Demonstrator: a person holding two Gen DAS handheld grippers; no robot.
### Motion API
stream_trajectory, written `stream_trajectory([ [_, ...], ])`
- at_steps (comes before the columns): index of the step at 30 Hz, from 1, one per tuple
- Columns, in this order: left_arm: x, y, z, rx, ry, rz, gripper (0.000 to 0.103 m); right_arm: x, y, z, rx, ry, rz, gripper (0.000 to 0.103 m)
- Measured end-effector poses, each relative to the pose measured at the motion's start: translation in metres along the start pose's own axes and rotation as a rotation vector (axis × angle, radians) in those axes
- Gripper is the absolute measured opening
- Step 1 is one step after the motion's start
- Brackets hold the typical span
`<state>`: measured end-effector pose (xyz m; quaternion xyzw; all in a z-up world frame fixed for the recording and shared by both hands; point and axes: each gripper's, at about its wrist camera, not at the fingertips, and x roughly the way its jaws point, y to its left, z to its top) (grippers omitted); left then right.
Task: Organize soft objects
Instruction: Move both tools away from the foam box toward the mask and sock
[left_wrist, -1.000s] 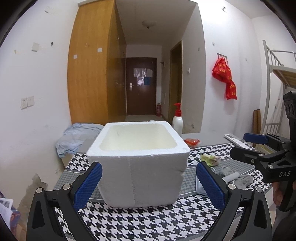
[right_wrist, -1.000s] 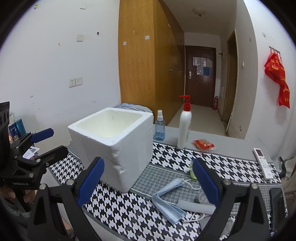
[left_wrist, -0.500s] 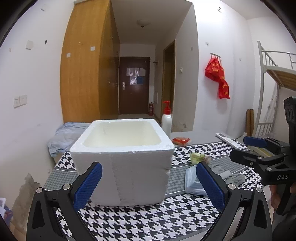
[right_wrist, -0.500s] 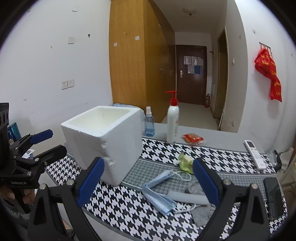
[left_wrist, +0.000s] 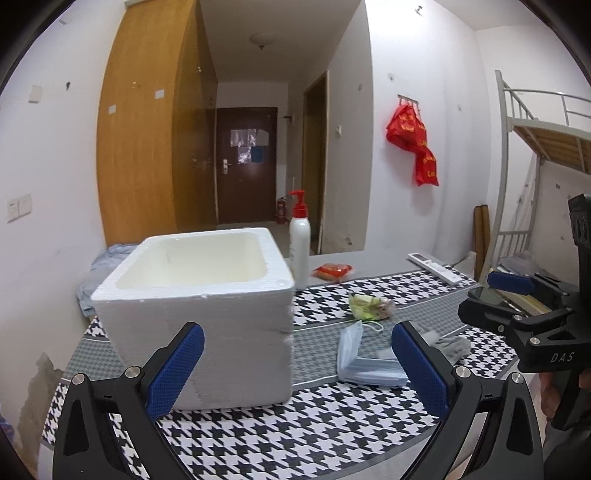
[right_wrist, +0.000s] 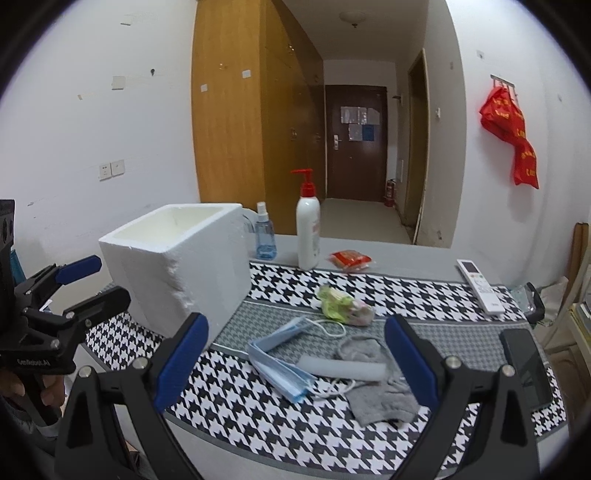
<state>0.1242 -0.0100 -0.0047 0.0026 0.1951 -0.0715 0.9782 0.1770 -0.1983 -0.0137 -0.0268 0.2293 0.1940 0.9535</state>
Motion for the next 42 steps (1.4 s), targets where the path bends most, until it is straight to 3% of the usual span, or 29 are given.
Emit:
stream_trajectory([
  [21,0.03,-0.039,-0.005,0.052,0.061,-0.08,0.102,-0.004,-0.035,-0.027,0.054,0.052,-0.094,0.098],
  [42,0.066,-0.061,-0.013,0.061,0.143,-0.101,0.102,0.019,-0.066,-0.05,0.096,0.137,-0.111,0.098],
])
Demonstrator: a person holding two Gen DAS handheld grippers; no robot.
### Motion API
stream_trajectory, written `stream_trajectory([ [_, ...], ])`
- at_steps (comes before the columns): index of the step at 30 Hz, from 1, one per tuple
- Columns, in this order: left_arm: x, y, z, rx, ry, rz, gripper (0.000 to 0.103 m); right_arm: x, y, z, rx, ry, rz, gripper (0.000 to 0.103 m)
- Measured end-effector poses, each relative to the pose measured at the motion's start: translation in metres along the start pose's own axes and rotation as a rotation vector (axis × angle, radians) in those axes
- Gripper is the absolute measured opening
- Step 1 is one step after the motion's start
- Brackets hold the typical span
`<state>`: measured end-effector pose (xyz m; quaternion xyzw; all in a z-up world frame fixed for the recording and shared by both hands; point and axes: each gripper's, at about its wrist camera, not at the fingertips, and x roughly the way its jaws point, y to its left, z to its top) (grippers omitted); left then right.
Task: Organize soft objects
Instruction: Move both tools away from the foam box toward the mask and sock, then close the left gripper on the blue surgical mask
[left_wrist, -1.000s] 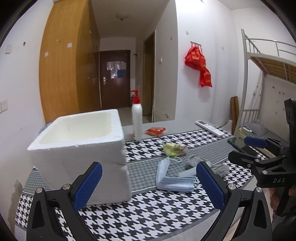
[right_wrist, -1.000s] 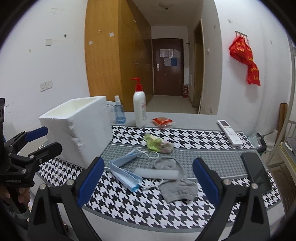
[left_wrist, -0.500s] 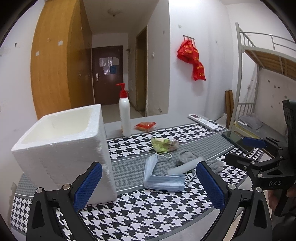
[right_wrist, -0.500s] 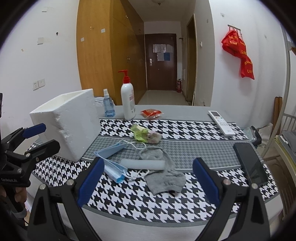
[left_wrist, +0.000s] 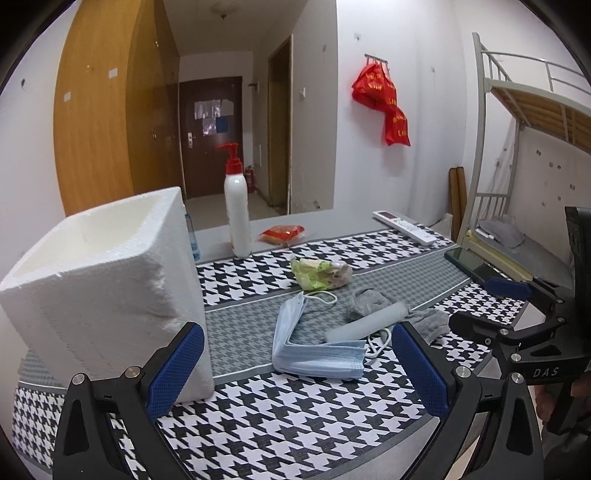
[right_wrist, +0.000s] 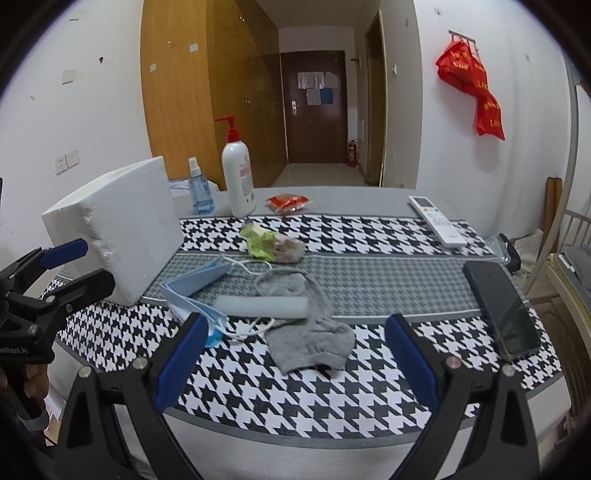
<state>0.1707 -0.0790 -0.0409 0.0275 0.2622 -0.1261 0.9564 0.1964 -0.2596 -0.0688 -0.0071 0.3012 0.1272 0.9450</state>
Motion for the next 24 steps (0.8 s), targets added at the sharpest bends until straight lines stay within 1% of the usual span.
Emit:
stream_trajectory([
  [9,0.026,-0.004,-0.004,-0.006,0.057,-0.004,0.102,0.016,-0.01,-0.006,0.011,0.038,0.006,0.098],
  [14,0.039,-0.007,-0.005,-0.001,0.077,0.017,0.102,0.025,-0.016,-0.007,0.023,0.059,0.01,0.098],
  [21,0.055,-0.009,-0.003,0.002,0.106,0.027,0.102,0.036,-0.017,-0.009,0.012,0.083,0.021,0.098],
  [24,0.061,-0.007,-0.001,-0.001,0.119,0.031,0.102,0.04,-0.021,-0.009,0.027,0.09,0.023,0.098],
])
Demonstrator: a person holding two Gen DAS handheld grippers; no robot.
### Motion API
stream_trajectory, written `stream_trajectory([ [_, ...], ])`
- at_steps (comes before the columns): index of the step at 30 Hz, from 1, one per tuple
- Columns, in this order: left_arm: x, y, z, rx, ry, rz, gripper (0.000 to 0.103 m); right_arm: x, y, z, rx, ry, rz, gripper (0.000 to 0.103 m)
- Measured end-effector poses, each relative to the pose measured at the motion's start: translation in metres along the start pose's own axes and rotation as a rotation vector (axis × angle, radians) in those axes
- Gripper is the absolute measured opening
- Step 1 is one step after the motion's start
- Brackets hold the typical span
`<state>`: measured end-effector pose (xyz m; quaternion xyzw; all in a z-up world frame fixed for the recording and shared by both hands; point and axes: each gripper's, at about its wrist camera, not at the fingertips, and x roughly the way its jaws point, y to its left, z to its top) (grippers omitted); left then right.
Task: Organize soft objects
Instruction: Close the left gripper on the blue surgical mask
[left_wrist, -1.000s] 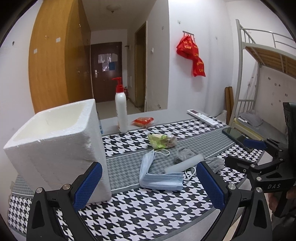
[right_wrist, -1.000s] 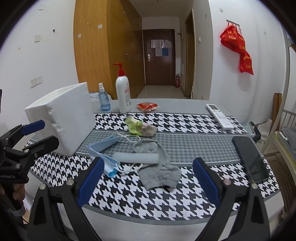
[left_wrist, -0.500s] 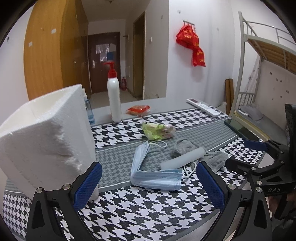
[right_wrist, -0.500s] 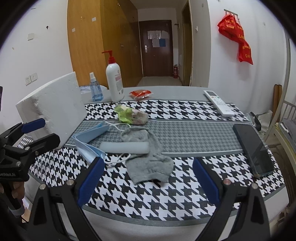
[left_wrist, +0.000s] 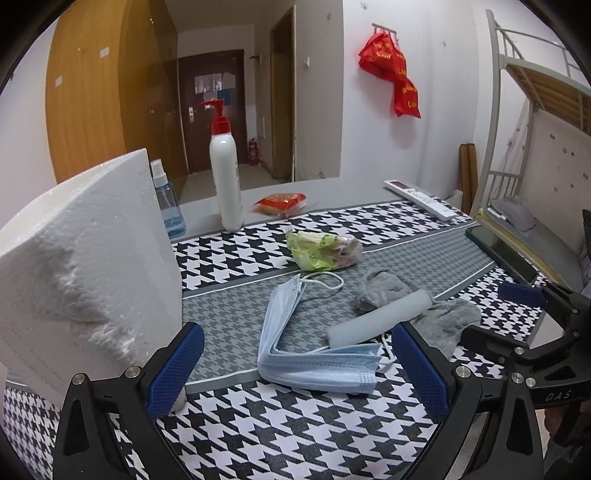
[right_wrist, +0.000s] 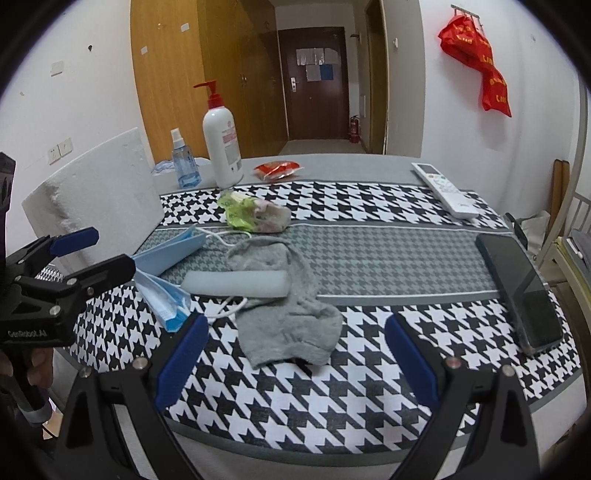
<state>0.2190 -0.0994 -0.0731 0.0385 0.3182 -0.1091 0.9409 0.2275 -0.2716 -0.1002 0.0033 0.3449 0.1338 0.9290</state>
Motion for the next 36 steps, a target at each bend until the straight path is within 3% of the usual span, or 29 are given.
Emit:
stream_trajectory([
  [13,0.02,0.002,0.005,-0.009,0.055,0.022,0.096,0.011,-0.005,0.001,-0.001,0.024,0.01,0.098],
  [18,0.031,0.004,0.005,-0.031,0.096,0.031,0.08,0.014,-0.005,0.001,-0.005,0.03,0.012,0.098],
  [20,0.037,0.007,0.004,-0.048,0.118,0.032,0.067,0.015,-0.005,0.001,-0.007,0.03,0.011,0.098],
  [23,0.042,0.008,0.004,-0.052,0.137,0.043,0.06,0.017,-0.005,0.001,-0.01,0.034,0.013,0.098],
  [30,0.05,0.012,0.001,-0.057,0.182,0.069,0.056,0.021,-0.005,0.003,-0.017,0.042,0.015,0.098],
  [36,0.057,0.014,-0.001,-0.051,0.225,0.085,0.041,0.025,-0.006,0.005,-0.017,0.045,0.009,0.098],
])
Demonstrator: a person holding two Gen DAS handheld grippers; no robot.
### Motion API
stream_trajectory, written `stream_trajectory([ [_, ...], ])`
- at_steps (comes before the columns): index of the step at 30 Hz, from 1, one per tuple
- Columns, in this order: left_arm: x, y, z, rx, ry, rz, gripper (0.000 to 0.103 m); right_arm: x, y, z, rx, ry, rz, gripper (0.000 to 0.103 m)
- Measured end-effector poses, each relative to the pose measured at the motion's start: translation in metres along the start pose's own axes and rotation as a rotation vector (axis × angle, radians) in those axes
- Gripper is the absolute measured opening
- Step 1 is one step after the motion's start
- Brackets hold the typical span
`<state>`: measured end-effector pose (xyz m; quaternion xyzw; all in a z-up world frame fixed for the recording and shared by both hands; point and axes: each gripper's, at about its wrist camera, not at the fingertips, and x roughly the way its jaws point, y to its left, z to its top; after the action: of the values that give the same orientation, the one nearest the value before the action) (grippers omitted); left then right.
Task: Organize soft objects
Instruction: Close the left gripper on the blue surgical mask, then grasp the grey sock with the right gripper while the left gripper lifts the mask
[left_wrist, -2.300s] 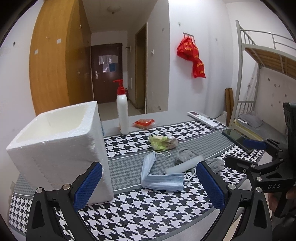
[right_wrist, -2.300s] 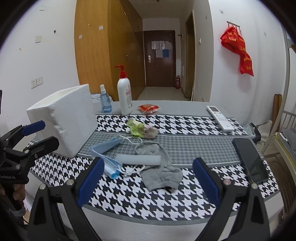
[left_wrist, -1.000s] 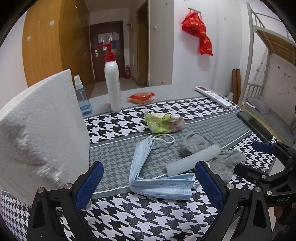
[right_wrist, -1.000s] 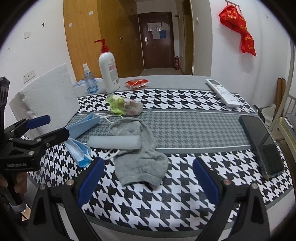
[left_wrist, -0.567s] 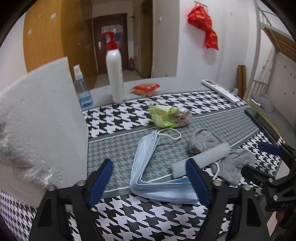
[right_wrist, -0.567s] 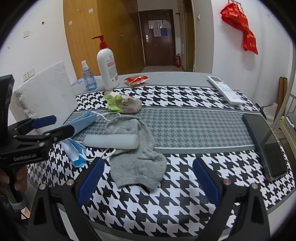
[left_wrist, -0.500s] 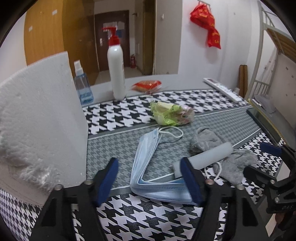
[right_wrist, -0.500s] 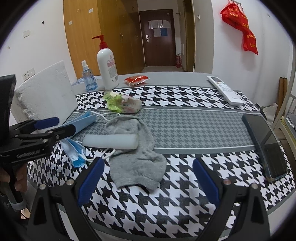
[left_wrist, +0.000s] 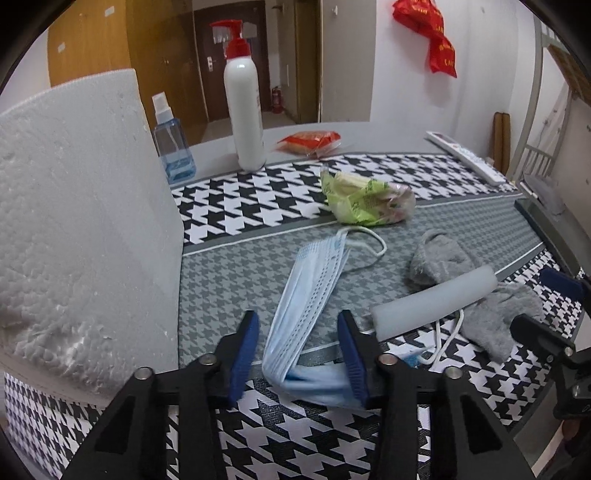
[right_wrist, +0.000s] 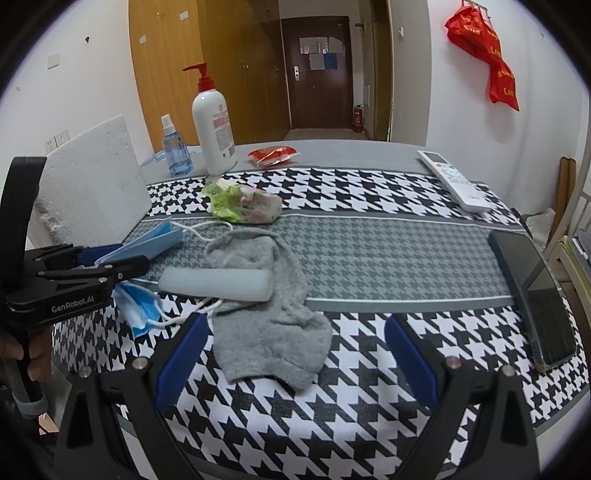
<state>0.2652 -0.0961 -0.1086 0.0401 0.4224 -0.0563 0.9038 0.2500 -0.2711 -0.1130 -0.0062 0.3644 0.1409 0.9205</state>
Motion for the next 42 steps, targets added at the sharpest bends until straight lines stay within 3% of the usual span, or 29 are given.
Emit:
stream_trajectory([
  [4,0.003,-0.001,-0.002,0.009,0.015,0.01,0.021,0.002,-0.001,0.0,0.002,0.006,0.002,0.098],
  [10,0.003,0.0,-0.002,0.004,0.0,0.006,0.017,0.004,0.0,0.0,-0.016,0.013,0.007,0.097],
  [18,-0.004,0.0,0.0,0.006,-0.028,0.003,0.017,0.015,0.003,-0.003,-0.036,0.065,0.0,0.065],
  [22,-0.007,0.0,0.0,0.006,-0.039,-0.001,0.017,0.017,0.006,-0.005,-0.06,0.08,0.001,0.059],
  [27,-0.011,0.002,-0.001,-0.002,-0.05,-0.004,0.017,0.018,0.011,-0.005,-0.092,0.083,0.004,0.028],
  [30,-0.015,0.002,-0.001,0.0,-0.062,-0.002,0.017,0.017,0.014,-0.006,-0.104,0.079,0.017,0.016],
  [42,-0.036,0.001,0.002,0.009,-0.121,-0.019,0.017,-0.008,0.005,0.003,-0.048,-0.005,0.018,0.014],
])
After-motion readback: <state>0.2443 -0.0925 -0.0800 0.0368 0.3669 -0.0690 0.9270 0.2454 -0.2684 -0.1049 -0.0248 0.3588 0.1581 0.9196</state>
